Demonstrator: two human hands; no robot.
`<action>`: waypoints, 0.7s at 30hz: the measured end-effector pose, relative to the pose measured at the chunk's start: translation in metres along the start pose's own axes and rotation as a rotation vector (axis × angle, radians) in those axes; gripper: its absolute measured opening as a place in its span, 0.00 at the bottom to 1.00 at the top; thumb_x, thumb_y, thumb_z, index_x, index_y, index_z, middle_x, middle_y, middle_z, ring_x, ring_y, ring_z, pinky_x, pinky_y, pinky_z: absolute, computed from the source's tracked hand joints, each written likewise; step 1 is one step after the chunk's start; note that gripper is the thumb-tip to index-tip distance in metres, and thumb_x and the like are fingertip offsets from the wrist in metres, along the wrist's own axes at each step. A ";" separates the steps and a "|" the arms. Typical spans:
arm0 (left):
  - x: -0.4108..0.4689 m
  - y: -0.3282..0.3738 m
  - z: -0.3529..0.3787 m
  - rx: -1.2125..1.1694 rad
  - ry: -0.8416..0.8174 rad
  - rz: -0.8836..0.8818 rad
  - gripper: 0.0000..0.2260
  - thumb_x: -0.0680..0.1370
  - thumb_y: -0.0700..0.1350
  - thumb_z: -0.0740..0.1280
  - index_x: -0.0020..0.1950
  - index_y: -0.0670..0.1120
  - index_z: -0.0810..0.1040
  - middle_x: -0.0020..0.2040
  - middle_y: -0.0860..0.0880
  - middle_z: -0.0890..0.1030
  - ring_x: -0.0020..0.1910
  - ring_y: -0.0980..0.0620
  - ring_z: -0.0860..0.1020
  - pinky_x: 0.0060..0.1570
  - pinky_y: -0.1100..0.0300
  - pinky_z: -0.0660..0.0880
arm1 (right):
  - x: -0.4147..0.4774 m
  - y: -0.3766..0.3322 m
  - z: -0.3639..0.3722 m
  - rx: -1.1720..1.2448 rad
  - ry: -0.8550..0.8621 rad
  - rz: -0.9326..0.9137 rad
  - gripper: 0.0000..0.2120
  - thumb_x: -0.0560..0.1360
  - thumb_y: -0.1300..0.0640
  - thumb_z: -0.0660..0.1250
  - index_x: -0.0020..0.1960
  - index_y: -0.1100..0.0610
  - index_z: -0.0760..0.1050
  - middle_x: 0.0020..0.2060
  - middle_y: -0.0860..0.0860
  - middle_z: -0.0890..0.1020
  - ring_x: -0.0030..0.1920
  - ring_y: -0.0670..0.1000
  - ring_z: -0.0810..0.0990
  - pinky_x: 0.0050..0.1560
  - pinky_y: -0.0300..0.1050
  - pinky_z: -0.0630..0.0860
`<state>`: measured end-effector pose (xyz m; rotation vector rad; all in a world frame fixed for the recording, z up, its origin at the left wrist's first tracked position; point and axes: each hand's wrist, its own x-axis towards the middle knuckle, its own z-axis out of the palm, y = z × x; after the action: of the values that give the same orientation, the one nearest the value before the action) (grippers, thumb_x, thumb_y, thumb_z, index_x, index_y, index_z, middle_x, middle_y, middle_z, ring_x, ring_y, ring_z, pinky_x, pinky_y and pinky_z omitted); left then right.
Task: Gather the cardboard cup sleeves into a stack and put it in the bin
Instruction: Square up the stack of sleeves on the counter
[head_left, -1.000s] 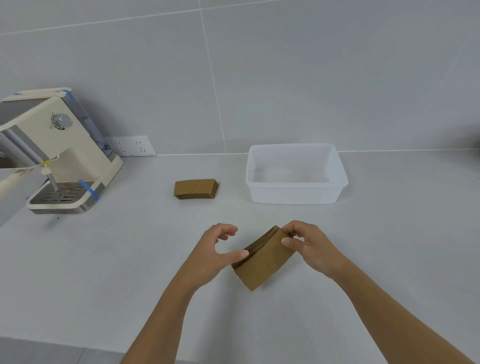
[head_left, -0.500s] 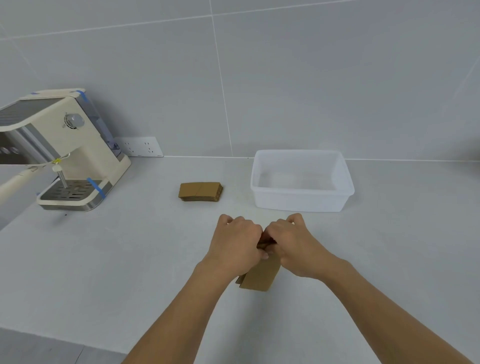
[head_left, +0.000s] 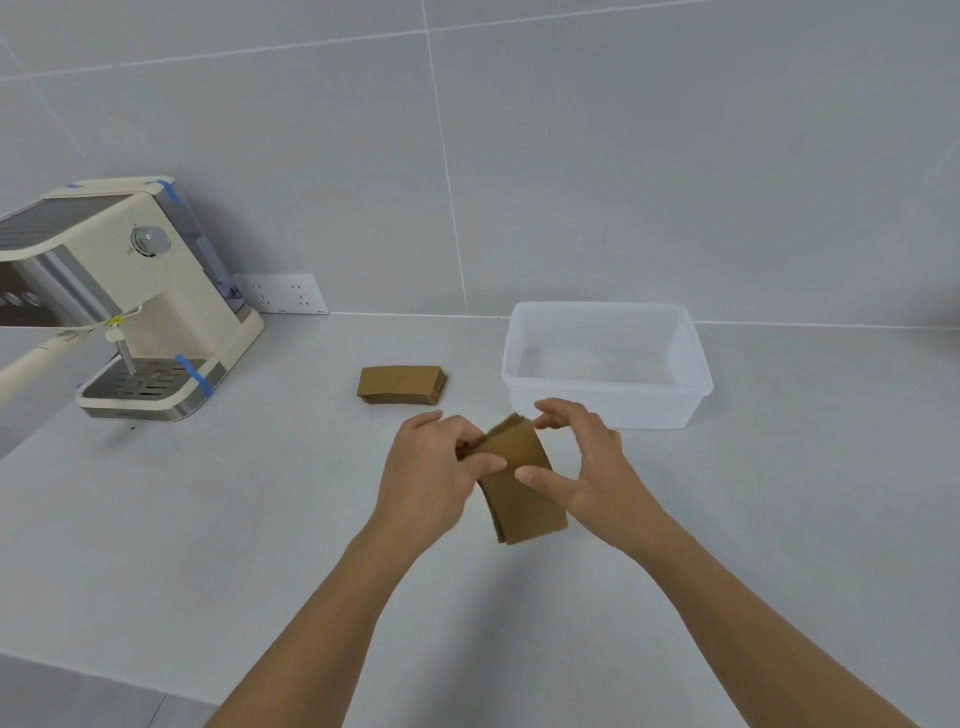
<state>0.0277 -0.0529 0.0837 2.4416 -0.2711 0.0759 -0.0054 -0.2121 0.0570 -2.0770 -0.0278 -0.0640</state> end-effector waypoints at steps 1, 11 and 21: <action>0.001 -0.004 -0.003 -0.089 0.031 -0.052 0.07 0.72 0.49 0.71 0.45 0.47 0.79 0.39 0.57 0.76 0.53 0.50 0.75 0.48 0.62 0.70 | 0.002 0.001 0.002 0.067 0.024 0.026 0.30 0.69 0.48 0.71 0.68 0.46 0.62 0.60 0.42 0.71 0.62 0.46 0.65 0.61 0.43 0.62; 0.014 -0.052 -0.017 -0.863 0.248 -0.446 0.01 0.72 0.41 0.71 0.42 0.44 0.80 0.38 0.51 0.81 0.39 0.57 0.78 0.33 0.77 0.70 | 0.033 0.010 0.038 0.688 0.090 0.365 0.25 0.67 0.58 0.74 0.62 0.57 0.73 0.55 0.52 0.81 0.55 0.50 0.79 0.50 0.42 0.73; 0.054 -0.106 -0.026 -1.024 0.154 -0.711 0.06 0.71 0.41 0.72 0.36 0.43 0.78 0.35 0.47 0.76 0.36 0.51 0.72 0.48 0.60 0.71 | 0.089 0.003 0.086 0.719 0.182 0.378 0.06 0.71 0.65 0.68 0.48 0.62 0.79 0.43 0.56 0.84 0.44 0.55 0.80 0.47 0.47 0.76</action>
<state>0.1038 0.0338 0.0446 1.3815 0.5210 -0.1543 0.0861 -0.1393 0.0181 -1.3246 0.3973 -0.0069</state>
